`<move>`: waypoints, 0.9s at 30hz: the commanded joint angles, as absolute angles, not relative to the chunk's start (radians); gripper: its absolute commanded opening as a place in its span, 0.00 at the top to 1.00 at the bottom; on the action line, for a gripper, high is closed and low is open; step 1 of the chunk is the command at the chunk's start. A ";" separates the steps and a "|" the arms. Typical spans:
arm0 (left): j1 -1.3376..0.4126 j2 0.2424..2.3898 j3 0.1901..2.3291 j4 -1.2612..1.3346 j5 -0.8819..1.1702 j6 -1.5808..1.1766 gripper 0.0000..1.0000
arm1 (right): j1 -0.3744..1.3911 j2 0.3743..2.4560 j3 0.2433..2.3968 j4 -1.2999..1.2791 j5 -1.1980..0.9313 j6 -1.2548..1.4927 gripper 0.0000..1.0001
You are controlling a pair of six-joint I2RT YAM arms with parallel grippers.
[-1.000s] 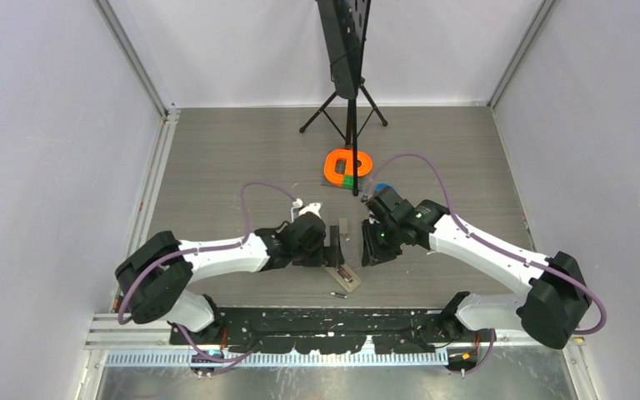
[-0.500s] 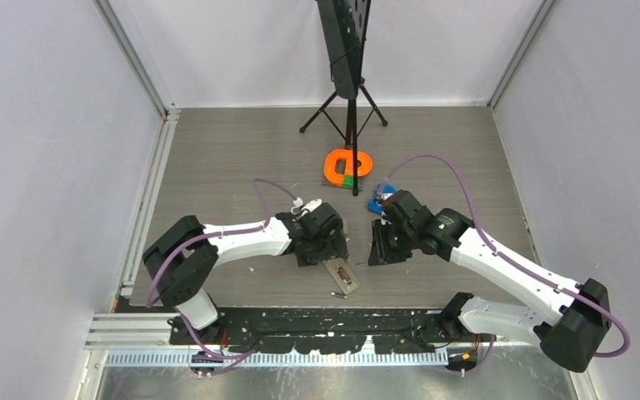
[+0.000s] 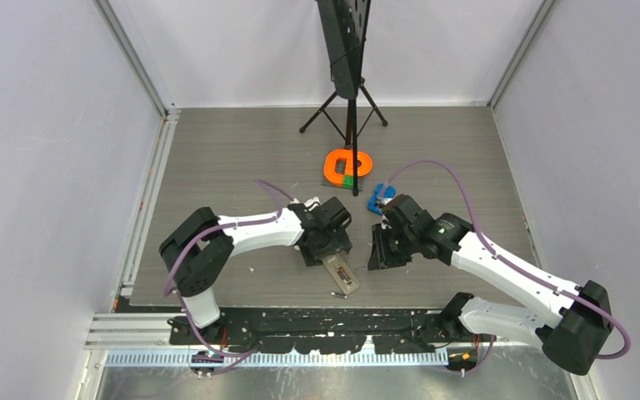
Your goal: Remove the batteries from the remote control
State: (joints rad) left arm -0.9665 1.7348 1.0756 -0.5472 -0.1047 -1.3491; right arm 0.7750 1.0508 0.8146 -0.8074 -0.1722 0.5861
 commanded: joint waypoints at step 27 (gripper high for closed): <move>-0.887 1.870 1.125 -0.546 -0.124 -1.379 0.66 | 0.781 1.084 0.743 -0.596 -0.246 0.544 1.00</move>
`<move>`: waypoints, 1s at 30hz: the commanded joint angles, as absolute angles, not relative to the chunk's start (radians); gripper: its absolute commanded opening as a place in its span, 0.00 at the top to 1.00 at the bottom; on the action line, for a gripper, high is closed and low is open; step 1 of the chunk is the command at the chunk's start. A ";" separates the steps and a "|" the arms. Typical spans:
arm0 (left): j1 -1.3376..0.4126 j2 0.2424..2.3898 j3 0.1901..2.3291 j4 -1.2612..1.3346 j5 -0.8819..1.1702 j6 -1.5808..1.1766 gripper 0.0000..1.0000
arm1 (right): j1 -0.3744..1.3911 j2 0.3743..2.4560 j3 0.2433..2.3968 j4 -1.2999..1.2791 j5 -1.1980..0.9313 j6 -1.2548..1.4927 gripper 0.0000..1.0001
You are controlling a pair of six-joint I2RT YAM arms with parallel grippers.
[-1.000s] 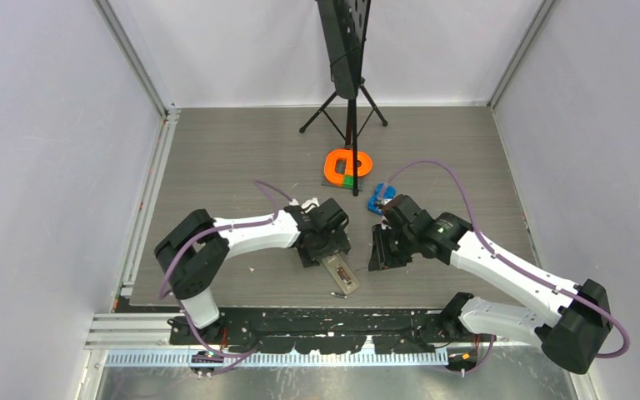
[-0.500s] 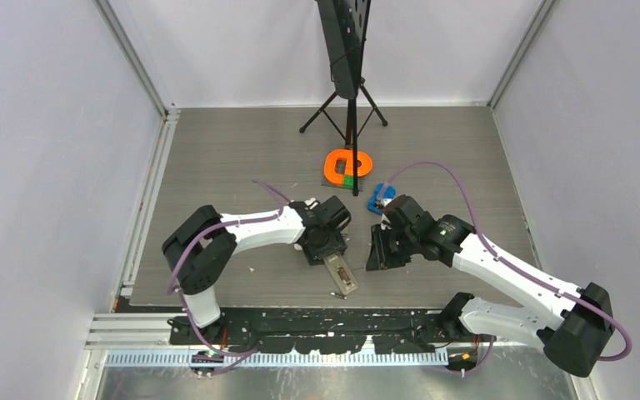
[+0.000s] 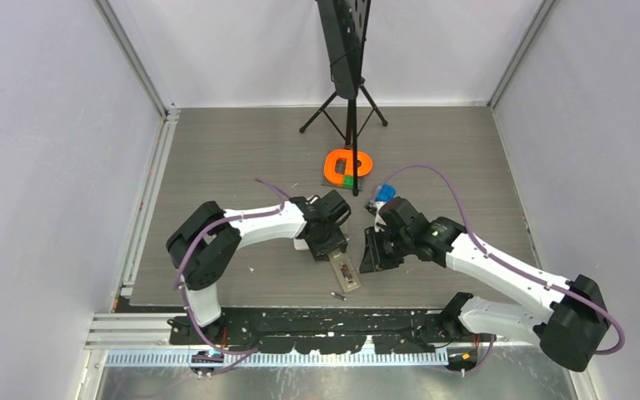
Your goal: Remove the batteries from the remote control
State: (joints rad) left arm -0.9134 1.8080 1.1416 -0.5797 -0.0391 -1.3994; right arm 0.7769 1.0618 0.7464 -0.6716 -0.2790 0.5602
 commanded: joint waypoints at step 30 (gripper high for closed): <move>-0.821 1.855 1.078 -0.535 -0.178 -1.270 0.75 | 0.764 1.139 0.656 -0.443 -0.298 0.605 0.99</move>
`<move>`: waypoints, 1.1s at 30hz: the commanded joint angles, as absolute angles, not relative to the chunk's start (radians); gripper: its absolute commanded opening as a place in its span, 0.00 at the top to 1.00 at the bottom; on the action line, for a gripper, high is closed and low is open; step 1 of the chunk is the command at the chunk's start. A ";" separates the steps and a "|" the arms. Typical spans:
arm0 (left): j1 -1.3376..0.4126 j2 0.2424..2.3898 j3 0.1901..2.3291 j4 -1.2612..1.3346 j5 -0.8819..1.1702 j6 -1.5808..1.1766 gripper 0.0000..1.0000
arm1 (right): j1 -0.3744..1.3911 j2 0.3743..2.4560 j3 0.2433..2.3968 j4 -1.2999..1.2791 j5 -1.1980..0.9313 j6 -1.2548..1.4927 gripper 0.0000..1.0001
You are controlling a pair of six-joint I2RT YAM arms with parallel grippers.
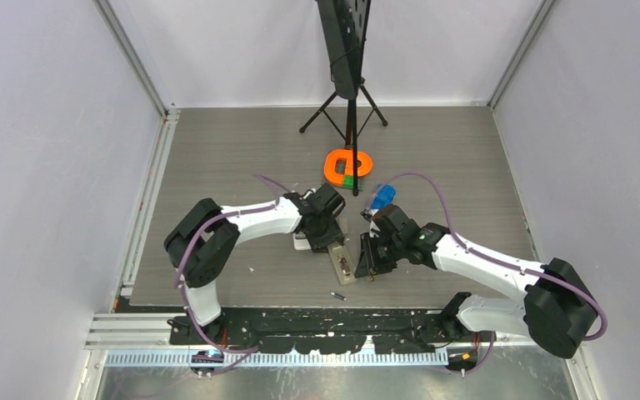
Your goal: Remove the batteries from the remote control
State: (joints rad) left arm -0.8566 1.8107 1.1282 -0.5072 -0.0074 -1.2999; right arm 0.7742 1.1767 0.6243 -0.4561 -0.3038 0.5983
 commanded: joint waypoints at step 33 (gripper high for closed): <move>-0.809 1.904 1.126 -0.480 -0.165 -1.117 0.81 | 0.724 1.328 0.730 -0.408 -0.555 0.461 1.00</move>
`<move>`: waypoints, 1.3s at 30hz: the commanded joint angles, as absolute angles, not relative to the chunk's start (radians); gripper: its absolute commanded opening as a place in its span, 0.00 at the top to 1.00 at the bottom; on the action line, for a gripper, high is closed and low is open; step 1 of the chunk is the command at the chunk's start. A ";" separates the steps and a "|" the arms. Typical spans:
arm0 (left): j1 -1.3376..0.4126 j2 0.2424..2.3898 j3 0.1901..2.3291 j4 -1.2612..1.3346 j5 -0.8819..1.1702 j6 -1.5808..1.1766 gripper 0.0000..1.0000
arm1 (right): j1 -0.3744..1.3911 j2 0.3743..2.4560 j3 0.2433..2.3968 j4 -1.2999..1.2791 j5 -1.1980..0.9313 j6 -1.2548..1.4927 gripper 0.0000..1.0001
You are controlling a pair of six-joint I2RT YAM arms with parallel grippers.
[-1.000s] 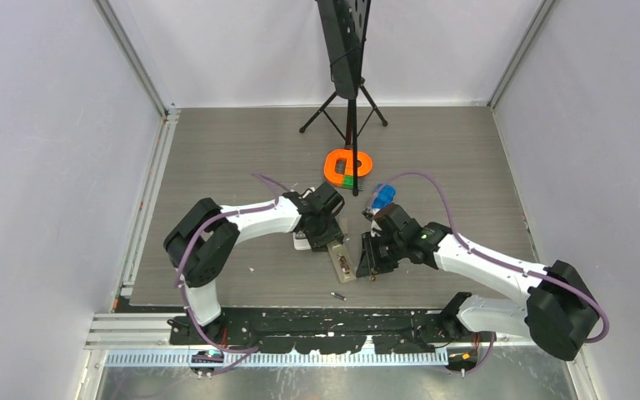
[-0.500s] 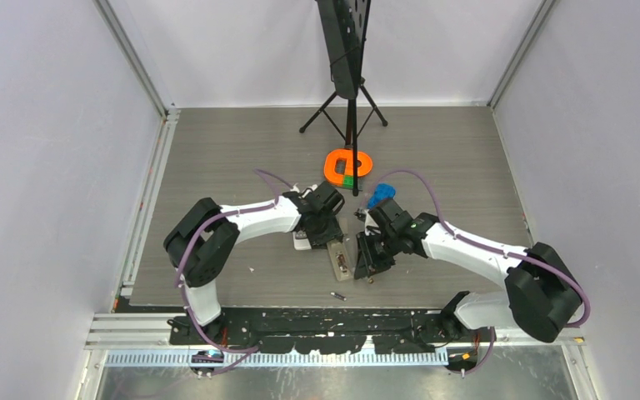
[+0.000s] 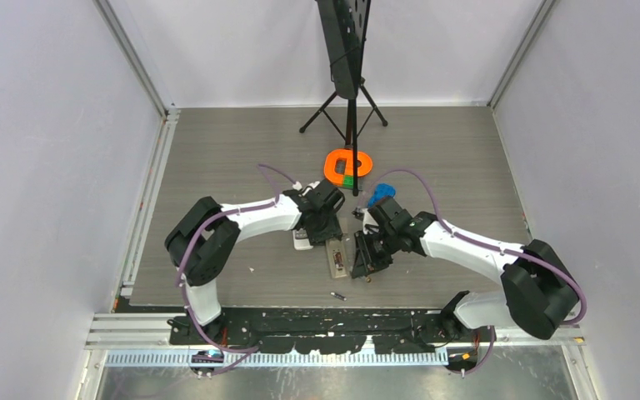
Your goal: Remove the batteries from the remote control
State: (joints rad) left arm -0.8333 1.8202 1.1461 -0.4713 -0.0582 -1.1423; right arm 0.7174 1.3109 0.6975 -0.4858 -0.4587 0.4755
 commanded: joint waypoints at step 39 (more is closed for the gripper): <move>-0.807 1.921 1.082 -0.403 -0.101 -0.951 0.92 | 0.687 1.409 0.700 -0.133 -0.620 0.528 1.00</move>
